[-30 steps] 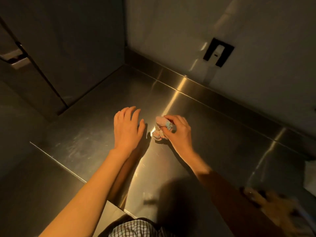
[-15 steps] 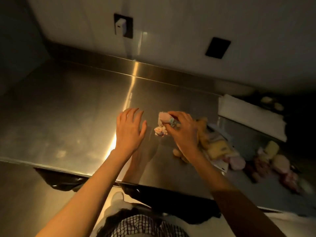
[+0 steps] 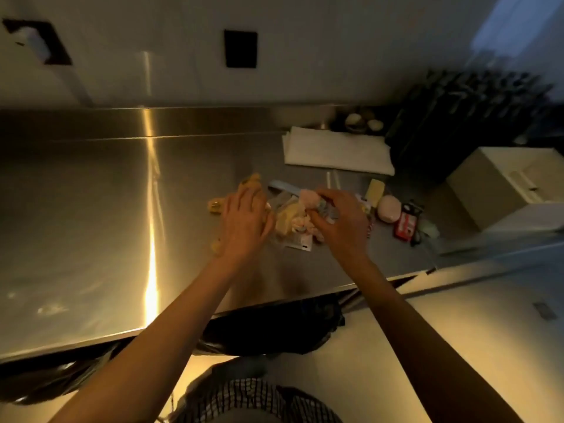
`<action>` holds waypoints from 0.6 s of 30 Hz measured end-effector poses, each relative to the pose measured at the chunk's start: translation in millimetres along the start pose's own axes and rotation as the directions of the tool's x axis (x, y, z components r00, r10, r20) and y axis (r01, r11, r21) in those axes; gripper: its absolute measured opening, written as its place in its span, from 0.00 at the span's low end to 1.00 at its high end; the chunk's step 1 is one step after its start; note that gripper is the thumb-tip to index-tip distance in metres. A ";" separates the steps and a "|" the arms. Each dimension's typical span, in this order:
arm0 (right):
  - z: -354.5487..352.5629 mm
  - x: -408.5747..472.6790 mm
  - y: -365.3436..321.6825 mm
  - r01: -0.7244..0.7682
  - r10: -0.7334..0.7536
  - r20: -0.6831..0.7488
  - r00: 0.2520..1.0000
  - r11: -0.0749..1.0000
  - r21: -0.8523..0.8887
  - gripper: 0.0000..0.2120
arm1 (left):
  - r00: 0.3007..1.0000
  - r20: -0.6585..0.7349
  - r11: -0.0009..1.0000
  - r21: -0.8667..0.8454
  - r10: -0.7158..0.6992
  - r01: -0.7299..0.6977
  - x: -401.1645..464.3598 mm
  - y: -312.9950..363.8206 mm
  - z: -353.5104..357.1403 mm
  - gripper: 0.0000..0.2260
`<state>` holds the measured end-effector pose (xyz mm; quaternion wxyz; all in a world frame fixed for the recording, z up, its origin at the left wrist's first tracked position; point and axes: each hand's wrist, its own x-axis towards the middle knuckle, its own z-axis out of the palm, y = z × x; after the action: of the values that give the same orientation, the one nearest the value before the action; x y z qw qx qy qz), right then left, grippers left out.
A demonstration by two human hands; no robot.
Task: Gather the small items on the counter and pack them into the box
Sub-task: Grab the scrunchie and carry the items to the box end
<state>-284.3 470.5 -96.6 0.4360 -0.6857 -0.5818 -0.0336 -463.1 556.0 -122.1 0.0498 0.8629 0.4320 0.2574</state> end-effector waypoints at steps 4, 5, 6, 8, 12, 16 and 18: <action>-11.4 12.1 21.6 -0.081 0.082 0.017 0.997 0.996 -0.038 0.15 | 0.997 0.047 0.997 0.036 0.068 -0.069 24.0 19.1 20.1 0.19; -11.7 16.4 27.0 -0.099 0.101 0.029 0.994 0.994 -0.054 0.15 | 0.995 0.063 0.995 0.059 0.080 -0.084 29.4 21.7 25.1 0.20; -11.3 20.8 32.6 -0.119 0.122 0.040 0.992 0.991 -0.064 0.16 | 0.993 0.076 0.993 0.078 0.087 -0.093 35.2 24.2 29.5 0.19; -8.9 30.5 42.7 -0.172 0.176 0.063 0.982 0.983 -0.063 0.15 | 0.990 0.107 0.990 0.103 0.089 -0.101 48.5 26.0 39.7 0.19; 2.2 50.9 68.7 -0.281 0.290 0.082 0.954 0.954 -0.105 0.13 | 0.983 0.170 0.993 0.084 0.074 -0.089 76.5 25.7 62.2 0.19; 15.0 71.3 99.7 -0.336 0.350 0.103 0.931 0.932 -0.136 0.13 | 0.984 0.154 0.996 -0.007 0.090 -0.091 103.8 25.9 79.7 0.21; 19.4 79.1 111.3 -0.343 0.364 0.114 0.924 0.924 -0.169 0.13 | 0.982 0.147 0.993 -0.014 0.120 -0.120 116.9 25.0 89.5 0.20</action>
<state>-175.8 550.1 -127.0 0.3406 -0.8102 -0.4741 0.0525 -343.7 642.9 -144.6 0.0682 0.9039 0.3737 0.1966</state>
